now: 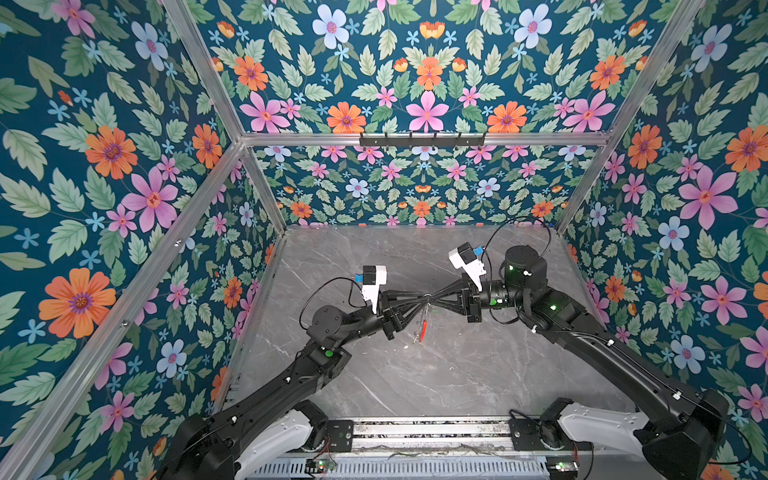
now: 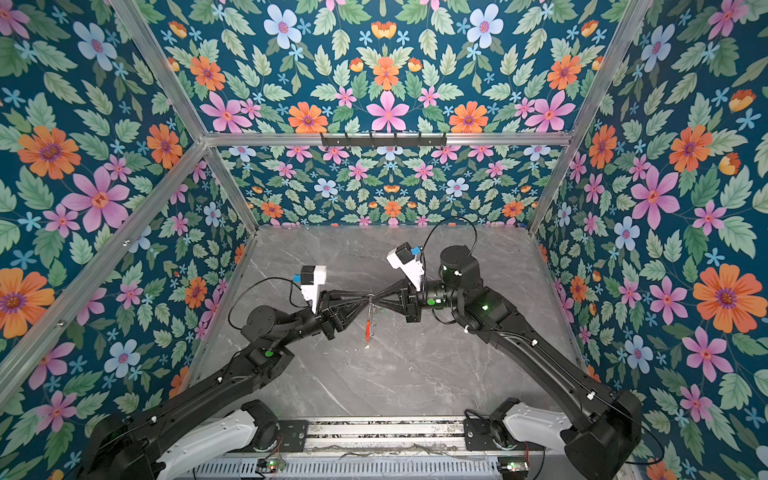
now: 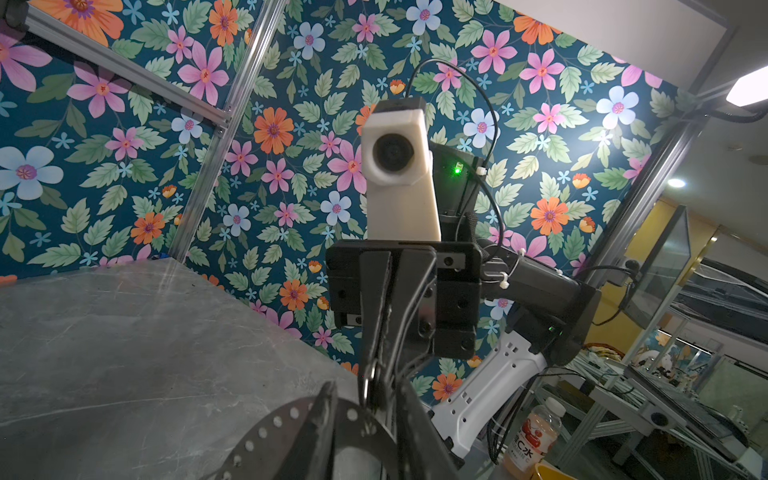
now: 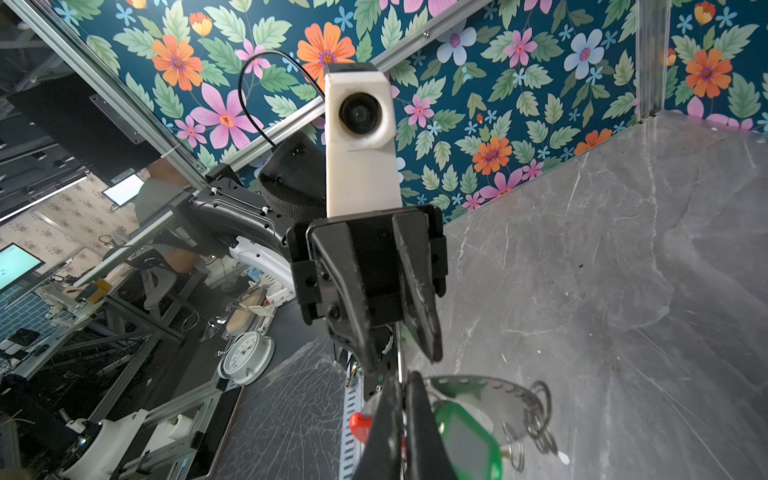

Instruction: Remove the keys from the keyring

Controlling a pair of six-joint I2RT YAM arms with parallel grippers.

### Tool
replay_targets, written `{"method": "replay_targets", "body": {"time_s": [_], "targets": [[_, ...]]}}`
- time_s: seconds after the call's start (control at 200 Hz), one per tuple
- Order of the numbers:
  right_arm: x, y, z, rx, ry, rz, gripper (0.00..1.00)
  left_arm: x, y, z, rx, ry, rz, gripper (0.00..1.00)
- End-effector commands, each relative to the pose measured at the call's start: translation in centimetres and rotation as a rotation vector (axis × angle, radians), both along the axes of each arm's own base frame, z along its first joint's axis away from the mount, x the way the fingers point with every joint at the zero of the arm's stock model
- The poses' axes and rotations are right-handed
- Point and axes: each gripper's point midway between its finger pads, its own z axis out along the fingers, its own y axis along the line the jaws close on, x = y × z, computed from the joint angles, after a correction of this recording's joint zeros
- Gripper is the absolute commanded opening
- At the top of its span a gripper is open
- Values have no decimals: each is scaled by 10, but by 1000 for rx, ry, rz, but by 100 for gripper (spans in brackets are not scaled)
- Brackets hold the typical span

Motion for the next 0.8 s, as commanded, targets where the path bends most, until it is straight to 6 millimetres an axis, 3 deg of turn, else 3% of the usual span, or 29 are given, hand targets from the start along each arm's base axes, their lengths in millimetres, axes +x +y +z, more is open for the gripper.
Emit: {"method": "replay_targets", "body": {"time_s": [0.0, 0.435, 0.795], "targets": [[-5, -7, -13, -72, -11, 8, 0, -5, -1, -8, 62, 3, -16, 31], [-21, -20, -22, -194, -24, 99, 0, -18, -12, -25, 268, 76, -131, 36], [-20, -18, -29, -235, 2, 136, 0, -20, -24, -32, 327, 117, -221, 28]]}}
